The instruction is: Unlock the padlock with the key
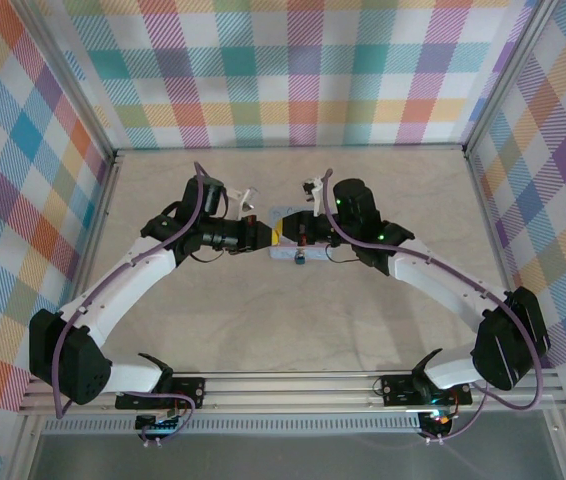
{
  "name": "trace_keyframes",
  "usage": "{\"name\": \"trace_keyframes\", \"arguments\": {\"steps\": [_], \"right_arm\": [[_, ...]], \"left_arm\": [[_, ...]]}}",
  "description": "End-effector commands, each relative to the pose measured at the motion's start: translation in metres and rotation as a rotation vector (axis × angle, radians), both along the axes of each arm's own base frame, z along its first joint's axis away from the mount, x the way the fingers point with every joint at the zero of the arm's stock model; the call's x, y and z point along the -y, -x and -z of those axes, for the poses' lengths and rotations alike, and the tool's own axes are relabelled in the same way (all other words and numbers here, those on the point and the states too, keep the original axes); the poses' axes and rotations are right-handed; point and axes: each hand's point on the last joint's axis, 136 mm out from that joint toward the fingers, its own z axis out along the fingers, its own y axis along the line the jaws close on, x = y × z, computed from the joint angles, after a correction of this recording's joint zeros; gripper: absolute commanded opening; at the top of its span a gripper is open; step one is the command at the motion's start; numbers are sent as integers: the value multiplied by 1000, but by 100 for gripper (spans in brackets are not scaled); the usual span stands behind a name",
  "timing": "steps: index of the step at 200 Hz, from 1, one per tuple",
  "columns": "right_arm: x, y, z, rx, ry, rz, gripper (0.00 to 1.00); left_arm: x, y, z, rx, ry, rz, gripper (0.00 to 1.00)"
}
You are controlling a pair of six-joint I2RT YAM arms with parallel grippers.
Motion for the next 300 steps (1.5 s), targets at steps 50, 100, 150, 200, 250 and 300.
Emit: {"name": "trace_keyframes", "arguments": {"steps": [50, 100, 150, 200, 250, 300], "right_arm": [[4, 15, -32, 80, -11, -87, 0], [11, 31, -56, 49, -125, -216, 0], [12, 47, -74, 26, -218, -334, 0], [10, 52, -82, 19, -251, -381, 0], [9, 52, -81, 9, -255, -388, 0], [7, 46, -81, 18, -257, -376, 0]], "left_arm": [[-15, 10, -28, 108, 22, -18, 40], [-11, 22, -57, 164, 157, 80, 33], [-3, 41, -67, 167, 240, 194, 26], [3, 46, -59, 146, 237, 222, 24], [7, 46, -60, 143, 248, 231, 13], [13, 50, -67, 173, 281, 255, 9]]}}
